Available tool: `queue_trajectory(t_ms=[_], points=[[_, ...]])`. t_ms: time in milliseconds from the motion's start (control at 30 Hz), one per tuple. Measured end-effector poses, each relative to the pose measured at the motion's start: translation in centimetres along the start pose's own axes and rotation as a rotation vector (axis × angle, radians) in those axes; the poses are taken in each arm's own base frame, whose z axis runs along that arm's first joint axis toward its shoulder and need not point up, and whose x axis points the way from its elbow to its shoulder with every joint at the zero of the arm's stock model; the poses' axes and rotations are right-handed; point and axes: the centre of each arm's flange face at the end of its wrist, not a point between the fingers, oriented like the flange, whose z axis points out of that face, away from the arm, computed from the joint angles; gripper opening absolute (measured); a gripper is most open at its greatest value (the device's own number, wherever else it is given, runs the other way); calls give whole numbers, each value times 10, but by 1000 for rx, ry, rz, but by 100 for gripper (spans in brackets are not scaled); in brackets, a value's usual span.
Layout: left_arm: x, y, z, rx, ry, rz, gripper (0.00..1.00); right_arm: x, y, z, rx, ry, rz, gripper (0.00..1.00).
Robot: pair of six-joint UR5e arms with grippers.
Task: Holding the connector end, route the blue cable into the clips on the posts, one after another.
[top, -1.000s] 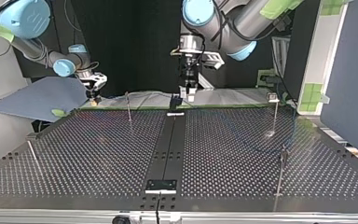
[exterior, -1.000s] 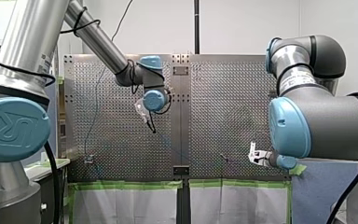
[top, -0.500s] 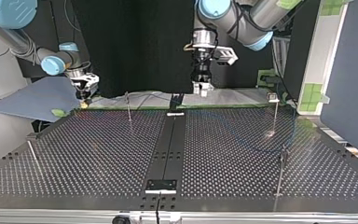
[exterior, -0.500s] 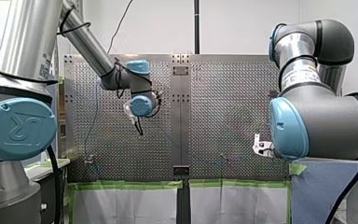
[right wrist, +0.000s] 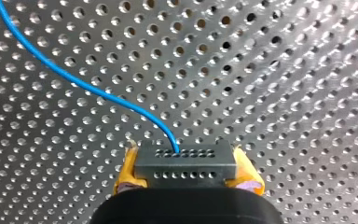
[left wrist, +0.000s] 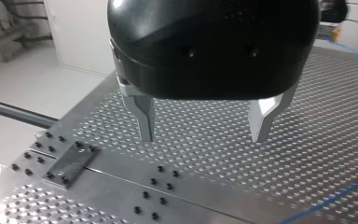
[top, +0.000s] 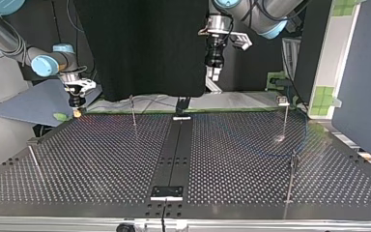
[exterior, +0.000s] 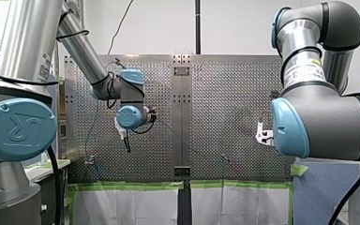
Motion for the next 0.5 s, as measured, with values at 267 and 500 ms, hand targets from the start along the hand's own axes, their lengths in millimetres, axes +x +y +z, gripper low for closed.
queue_trajectory(t_ms=[267,500], points=[[19,22,-30,-28,74,51,100,3,0,1,-5,10,9,0],[24,28,-39,-36,91,65,100,3,0,1,-9,12,10,0]])
